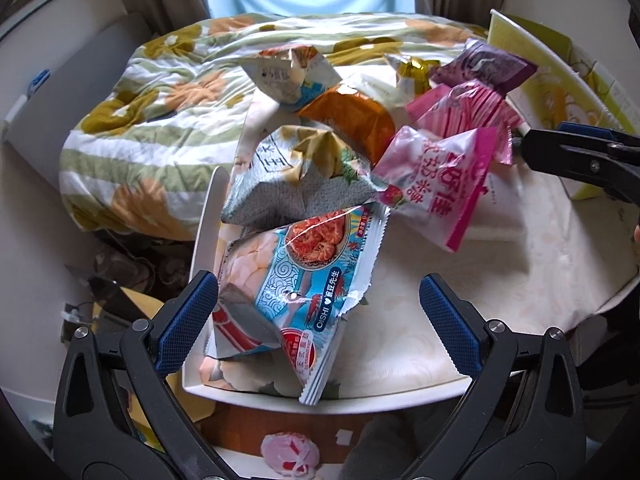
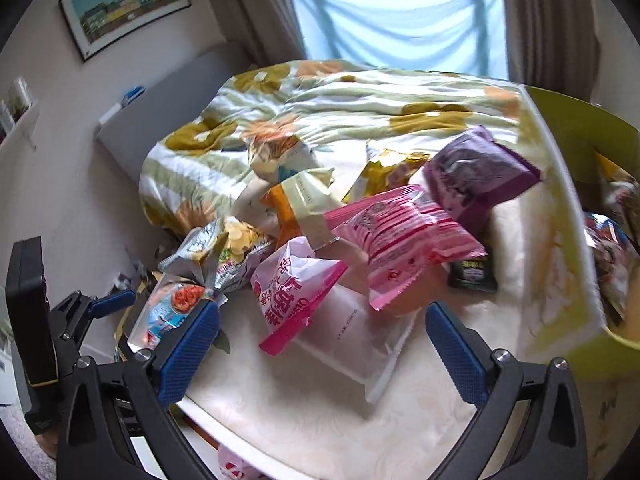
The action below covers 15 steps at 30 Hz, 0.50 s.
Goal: Organize snacks
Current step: 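Grasp the blue seafood-print bag with the left tool while the right tool grasps the pink bag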
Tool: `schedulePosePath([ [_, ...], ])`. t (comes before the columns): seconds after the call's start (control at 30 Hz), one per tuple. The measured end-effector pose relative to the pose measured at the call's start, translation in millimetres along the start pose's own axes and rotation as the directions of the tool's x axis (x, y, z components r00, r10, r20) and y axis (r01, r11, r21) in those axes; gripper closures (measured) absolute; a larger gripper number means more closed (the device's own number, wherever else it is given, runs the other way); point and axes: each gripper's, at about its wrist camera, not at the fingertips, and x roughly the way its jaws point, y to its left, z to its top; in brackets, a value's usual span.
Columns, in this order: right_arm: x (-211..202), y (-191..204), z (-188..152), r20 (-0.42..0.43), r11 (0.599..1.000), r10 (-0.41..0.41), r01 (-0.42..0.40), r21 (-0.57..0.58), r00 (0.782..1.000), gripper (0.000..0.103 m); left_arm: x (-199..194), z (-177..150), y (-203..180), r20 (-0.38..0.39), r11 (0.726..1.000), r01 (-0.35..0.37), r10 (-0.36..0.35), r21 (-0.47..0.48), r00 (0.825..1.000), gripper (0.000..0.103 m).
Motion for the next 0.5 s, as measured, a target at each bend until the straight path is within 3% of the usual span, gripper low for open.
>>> schedulePosePath([
  [0.17, 33, 7, 5, -0.046, 0.993, 0.044, -0.049, -0.107, 0.998, 0.007, 17, 2, -4, -0.007, 0.998, -0.067, 0.067, 0.005, 0.998, 0.003],
  [0.5, 73, 24, 20, -0.116, 0.947, 0.099, -0.13, -0.295, 0.988, 0.007, 43, 11, 0, -0.069, 0.989, -0.146, 0.147, 0.021, 0.987, 0.005],
])
